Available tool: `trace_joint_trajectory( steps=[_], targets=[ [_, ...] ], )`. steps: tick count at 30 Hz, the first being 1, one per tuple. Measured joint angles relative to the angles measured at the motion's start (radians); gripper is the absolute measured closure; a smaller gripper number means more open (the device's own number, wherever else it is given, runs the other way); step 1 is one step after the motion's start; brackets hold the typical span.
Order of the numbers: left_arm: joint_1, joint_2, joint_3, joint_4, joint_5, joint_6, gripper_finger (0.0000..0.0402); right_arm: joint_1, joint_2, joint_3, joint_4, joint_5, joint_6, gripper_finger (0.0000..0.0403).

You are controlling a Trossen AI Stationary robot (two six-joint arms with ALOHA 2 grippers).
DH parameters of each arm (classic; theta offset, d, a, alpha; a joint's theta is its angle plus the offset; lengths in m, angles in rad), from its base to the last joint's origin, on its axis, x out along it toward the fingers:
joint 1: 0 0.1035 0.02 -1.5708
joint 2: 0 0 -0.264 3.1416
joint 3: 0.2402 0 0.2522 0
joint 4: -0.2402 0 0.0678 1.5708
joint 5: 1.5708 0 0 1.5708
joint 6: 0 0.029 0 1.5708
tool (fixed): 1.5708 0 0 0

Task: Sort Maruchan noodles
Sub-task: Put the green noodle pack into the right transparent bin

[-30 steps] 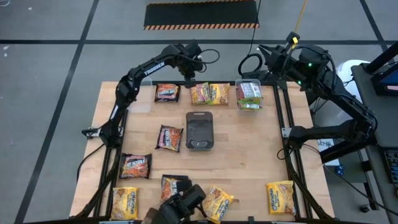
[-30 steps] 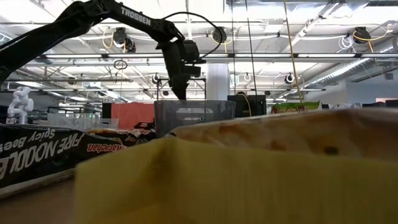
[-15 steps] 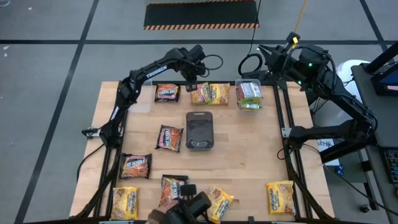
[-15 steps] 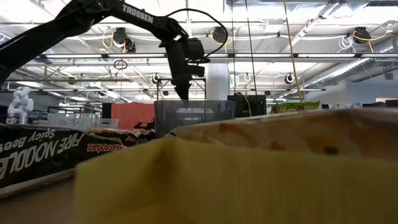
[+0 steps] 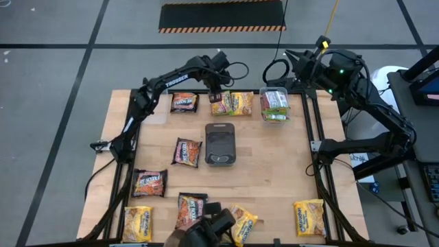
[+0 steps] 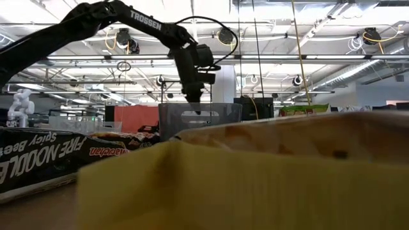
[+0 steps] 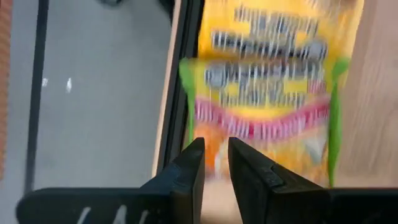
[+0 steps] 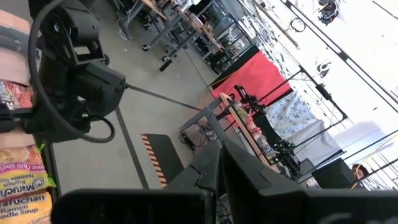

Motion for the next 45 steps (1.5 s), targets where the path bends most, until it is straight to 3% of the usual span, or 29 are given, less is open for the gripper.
trace_joint_trajectory(
  steps=[4,6,17,26,34,45],
  targets=[
    [0.03,0.011,0.0,0.049,0.191,-0.034,0.0323,0.0,0.0,0.0,-0.007,0.0,0.0,0.0387],
    [0.049,0.023,0.0,0.039,0.236,-0.062,0.0323,0.0,0.0,0.0,-0.007,0.0,0.0,0.0387],
    [0.117,0.084,0.0,0.005,0.223,-0.165,0.0323,0.0,0.0,0.0,-0.007,0.0,0.0,0.0387],
    [0.111,0.108,0.0,-0.043,0.254,-0.105,0.0323,0.0,0.0,0.0,-0.008,0.0,-0.001,0.0387],
    [0.096,0.115,-0.001,0.005,0.177,-0.027,0.0323,0.0,0.0,0.0,-0.007,0.0,-0.003,0.0387],
    [0.09,0.141,-0.001,0.009,0.182,-0.029,0.0323,0.0,0.0,0.0,-0.008,0.0,-0.003,0.0387]
  ],
)
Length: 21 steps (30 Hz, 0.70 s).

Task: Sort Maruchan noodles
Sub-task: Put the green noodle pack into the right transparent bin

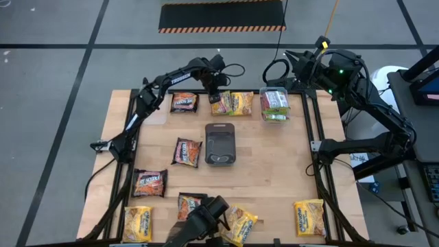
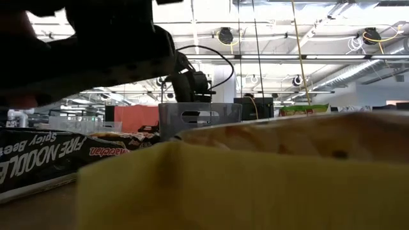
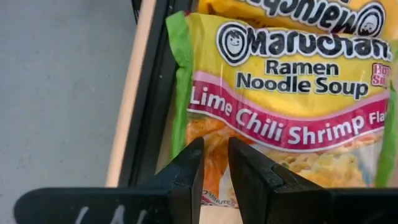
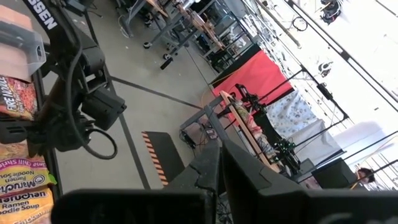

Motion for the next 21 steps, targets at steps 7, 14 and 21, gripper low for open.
trace_joint_trajectory(
  steps=[7,14,21],
  targets=[
    [-0.012,0.015,0.0,0.056,-0.029,0.005,0.0323,0.0,0.0,0.0,0.0,0.0,0.0,0.0387],
    [-0.023,0.016,0.0,0.064,-0.065,0.014,0.0323,0.0,0.0,0.0,0.0,0.0,0.0,0.0387],
    [-0.04,0.012,0.0,0.079,-0.185,0.119,0.0323,0.0,0.0,0.0,0.0,0.0,0.0,0.0387]
  ],
)
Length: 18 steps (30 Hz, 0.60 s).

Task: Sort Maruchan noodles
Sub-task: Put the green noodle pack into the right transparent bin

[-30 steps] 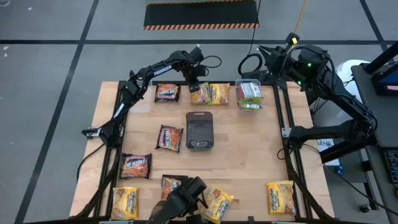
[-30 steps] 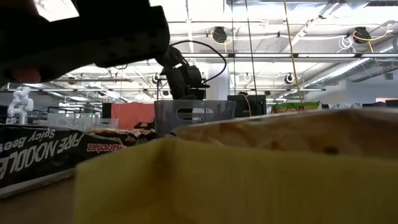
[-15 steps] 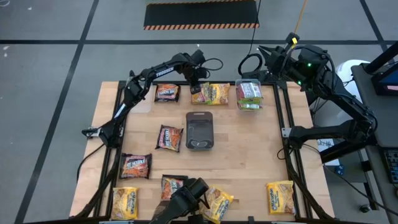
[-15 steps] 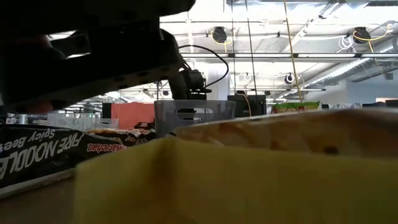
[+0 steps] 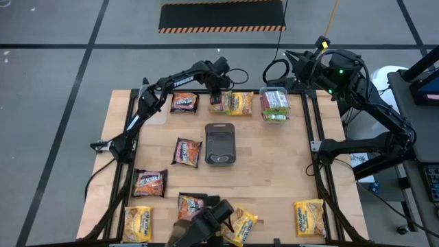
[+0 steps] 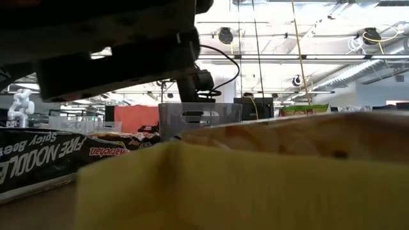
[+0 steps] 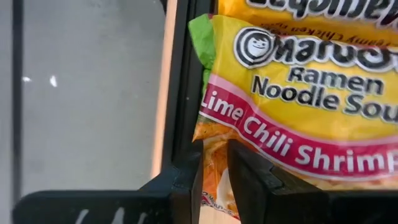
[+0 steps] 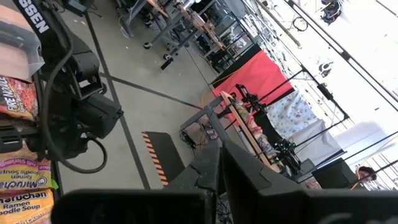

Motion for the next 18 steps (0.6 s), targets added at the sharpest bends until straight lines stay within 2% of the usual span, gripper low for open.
trace_joint_trajectory(
  steps=[18],
  targets=[
    [-0.008,0.019,0.001,0.043,-0.003,0.014,0.0325,0.0,0.0,0.0,0.0,0.0,0.0,0.0387]
  ],
)
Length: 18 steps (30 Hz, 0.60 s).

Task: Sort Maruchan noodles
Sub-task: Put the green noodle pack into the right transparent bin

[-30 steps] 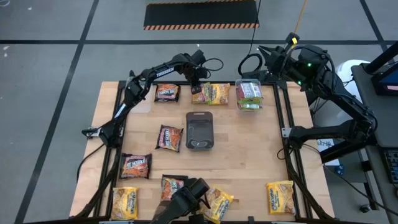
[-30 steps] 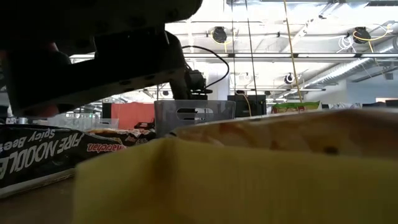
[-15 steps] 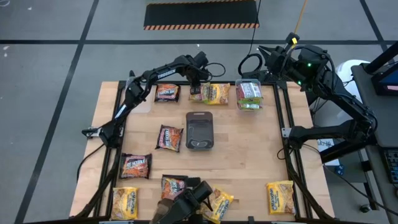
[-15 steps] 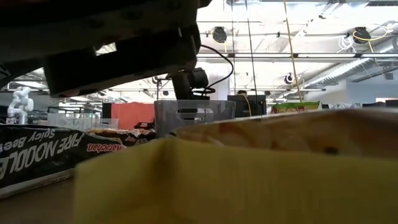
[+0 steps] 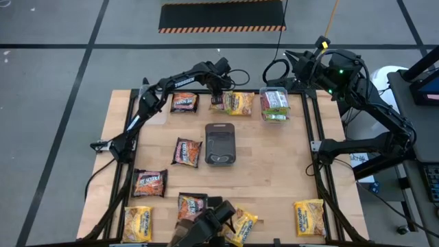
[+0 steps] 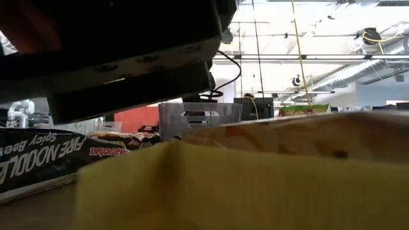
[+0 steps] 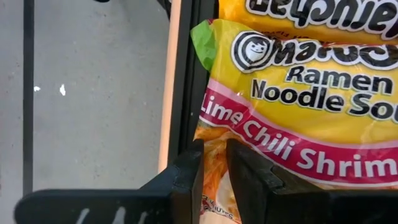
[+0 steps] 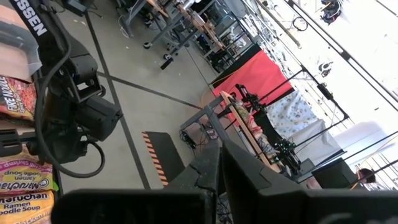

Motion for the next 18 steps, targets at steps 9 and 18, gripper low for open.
trace_joint_trajectory(
  steps=[9,18],
  targets=[
    [-0.004,0.002,0.0,-0.002,0.008,-0.019,0.0394,0.0,0.0,0.0,0.0,0.0,0.0,0.0387],
    [-0.017,0.0,0.0,-0.007,0.005,-0.11,0.0399,0.0,0.0,0.0,0.0,0.0,0.0,0.0387]
  ],
)
